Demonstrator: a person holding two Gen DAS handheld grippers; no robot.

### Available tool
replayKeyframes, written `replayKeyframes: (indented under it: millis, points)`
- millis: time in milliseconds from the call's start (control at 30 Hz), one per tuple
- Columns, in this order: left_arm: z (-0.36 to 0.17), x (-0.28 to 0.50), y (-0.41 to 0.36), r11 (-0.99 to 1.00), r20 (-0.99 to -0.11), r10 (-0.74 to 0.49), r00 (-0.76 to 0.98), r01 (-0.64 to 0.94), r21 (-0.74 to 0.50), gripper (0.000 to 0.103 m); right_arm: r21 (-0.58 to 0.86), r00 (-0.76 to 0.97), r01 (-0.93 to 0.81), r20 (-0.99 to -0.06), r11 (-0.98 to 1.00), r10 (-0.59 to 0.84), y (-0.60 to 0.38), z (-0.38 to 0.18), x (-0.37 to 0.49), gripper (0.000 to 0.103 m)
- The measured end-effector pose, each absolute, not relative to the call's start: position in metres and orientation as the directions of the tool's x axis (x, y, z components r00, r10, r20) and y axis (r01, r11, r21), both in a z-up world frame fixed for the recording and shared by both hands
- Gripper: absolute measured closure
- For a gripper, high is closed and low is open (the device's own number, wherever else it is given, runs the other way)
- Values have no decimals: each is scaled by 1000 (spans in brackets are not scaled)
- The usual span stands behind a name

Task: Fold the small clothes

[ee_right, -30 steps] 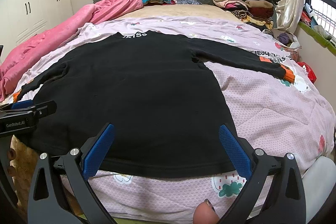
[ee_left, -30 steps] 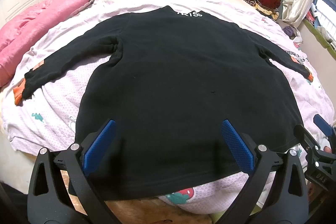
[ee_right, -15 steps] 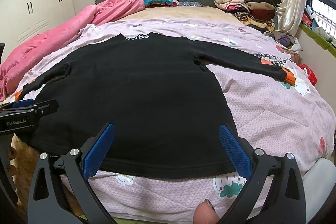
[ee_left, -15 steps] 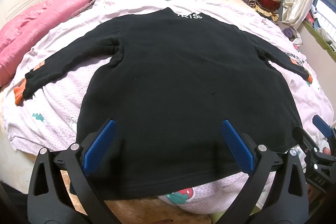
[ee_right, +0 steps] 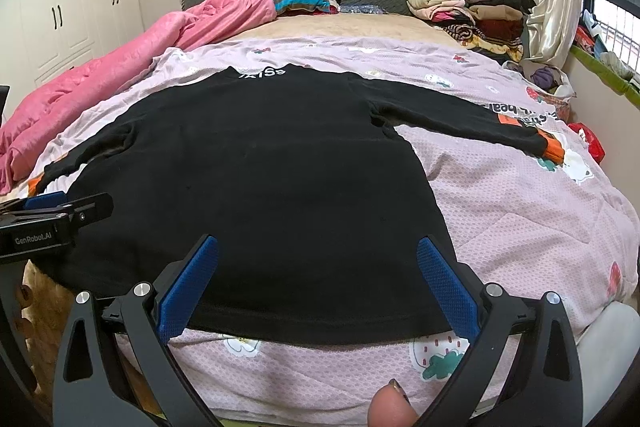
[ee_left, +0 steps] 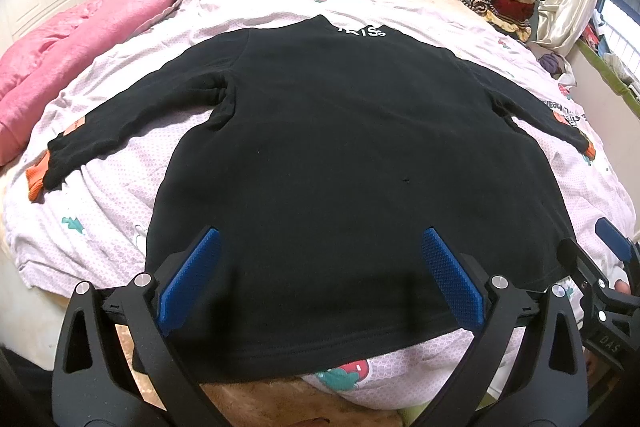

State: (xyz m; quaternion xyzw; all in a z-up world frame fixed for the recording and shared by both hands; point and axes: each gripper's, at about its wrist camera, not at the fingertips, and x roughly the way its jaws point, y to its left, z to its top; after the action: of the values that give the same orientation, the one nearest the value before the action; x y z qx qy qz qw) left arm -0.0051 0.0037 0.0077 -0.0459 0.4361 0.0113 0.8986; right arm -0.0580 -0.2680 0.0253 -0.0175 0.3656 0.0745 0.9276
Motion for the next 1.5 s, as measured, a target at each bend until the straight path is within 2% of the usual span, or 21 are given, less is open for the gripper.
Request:
replayKeyframes:
  millis: [733,1500]
  points:
    - [5,17,5,997,-796,-17,605,-55,-63,9,63,702,-161,-695,985,159,-256,22,-26,4]
    - [24,81,11,993,-800,-14,600,-85,-82,9,73,718,-119,-682,990,137,-255,36,33,4]
